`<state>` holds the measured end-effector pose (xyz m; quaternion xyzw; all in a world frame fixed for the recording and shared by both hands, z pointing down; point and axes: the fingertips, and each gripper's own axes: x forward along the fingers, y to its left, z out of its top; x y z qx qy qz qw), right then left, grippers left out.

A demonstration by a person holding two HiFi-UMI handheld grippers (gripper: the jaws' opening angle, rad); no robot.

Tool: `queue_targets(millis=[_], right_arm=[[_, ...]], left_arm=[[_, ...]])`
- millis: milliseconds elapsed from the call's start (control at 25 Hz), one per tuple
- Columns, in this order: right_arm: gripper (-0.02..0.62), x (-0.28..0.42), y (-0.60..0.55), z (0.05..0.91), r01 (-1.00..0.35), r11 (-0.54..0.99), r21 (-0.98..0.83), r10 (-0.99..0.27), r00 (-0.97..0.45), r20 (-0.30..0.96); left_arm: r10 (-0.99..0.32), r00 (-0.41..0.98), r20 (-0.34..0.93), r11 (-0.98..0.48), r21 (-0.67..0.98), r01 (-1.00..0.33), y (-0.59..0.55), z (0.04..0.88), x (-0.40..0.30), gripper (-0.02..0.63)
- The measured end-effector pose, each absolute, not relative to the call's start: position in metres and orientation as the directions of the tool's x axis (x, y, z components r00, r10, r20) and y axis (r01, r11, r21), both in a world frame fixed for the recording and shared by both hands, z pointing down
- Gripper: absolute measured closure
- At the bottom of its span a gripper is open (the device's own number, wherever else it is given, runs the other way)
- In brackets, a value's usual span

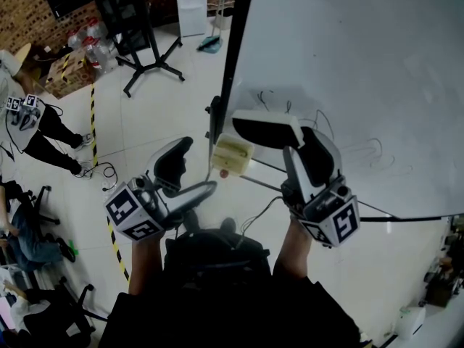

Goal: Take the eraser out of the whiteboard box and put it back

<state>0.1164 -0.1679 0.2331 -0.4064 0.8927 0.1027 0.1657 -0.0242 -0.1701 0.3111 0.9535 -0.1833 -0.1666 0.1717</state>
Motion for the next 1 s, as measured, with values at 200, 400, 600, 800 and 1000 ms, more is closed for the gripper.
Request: queue_targets(millis=[200, 400, 600, 800, 1000], right_arm=[[0.442, 0.118, -0.164, 0.213, -0.760, 0.648, 0.050, -0.670, -0.600, -0.437], [0.442, 0.122, -0.158, 0.201, -0.774, 0.628, 0.080, -0.657, -0.582, -0.479], [0.442, 0.123, -0.150, 0.188, -0.764, 0.644, 0.044, -0.643, -0.571, -0.511], [0.442, 0.126, -0.146, 0.181, -0.781, 0.616, 0.100, -0.631, -0.566, -0.531], [0.442, 0.126, -0.145, 0.185, -0.768, 0.638, 0.055, -0.636, -0.567, -0.523]], left_arm=[[-0.402, 0.878, -0.262, -0.879, 0.380, -0.289, -0.169, 0.306, -0.022, 0.192], [-0.393, 0.877, -0.277, -0.888, 0.364, -0.283, -0.167, 0.300, -0.022, 0.192], [-0.388, 0.879, -0.278, -0.891, 0.358, -0.280, -0.165, 0.295, -0.020, 0.192], [-0.383, 0.876, -0.293, -0.896, 0.348, -0.276, -0.164, 0.289, -0.018, 0.192], [-0.391, 0.871, -0.297, -0.893, 0.352, -0.280, -0.166, 0.292, -0.020, 0.192]])
